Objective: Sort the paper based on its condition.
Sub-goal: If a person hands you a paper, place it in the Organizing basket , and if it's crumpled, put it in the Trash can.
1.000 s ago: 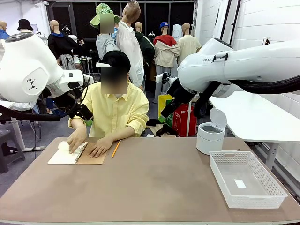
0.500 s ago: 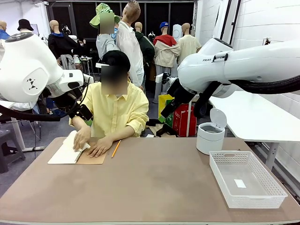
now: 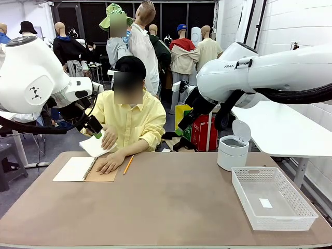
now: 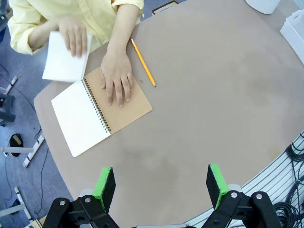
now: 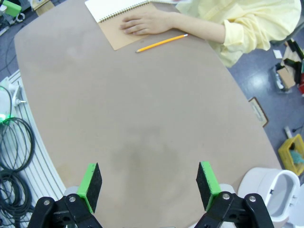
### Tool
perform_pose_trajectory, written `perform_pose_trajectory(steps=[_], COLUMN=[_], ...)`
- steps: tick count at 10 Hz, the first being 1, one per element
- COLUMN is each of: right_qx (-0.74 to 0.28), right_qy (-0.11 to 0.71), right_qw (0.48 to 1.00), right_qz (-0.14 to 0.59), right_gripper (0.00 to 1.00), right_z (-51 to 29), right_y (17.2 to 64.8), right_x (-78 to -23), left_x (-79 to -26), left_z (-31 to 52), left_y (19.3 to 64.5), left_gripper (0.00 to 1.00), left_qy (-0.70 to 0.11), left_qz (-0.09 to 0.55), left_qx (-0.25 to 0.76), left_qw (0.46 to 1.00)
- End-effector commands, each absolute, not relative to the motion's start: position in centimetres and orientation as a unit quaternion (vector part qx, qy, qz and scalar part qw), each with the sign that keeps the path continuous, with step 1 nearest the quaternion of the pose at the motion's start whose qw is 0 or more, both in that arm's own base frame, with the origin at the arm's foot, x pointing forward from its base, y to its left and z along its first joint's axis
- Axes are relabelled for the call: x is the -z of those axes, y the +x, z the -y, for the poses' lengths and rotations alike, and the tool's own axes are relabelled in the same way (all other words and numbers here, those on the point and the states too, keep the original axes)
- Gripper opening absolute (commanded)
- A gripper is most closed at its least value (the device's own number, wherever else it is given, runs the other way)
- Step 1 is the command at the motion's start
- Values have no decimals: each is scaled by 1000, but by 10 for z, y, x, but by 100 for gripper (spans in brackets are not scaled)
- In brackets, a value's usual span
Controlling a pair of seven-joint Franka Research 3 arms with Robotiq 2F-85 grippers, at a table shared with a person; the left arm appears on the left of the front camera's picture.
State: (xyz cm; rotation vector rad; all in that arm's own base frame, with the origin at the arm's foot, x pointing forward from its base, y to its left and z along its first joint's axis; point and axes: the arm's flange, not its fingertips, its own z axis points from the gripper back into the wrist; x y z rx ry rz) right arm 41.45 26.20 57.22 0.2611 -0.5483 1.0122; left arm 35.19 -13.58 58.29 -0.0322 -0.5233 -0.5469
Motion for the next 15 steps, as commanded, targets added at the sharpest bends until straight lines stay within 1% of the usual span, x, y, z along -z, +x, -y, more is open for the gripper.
perform_pose_trajectory(steps=[1, 15], right_qx=[-477, -477], right_qy=[122, 122], right_qw=[832, 832], right_qz=[258, 258], right_gripper=[100, 100], right_z=[-262, -262], right_y=[414, 414], right_x=[-571, -571], left_x=[-583, -583], left_z=[135, 135], left_y=[352, 352], left_gripper=[100, 100], left_qy=[-17, -17], left_qz=[258, 258], left_qx=[267, 267], left_qw=[928, 928])
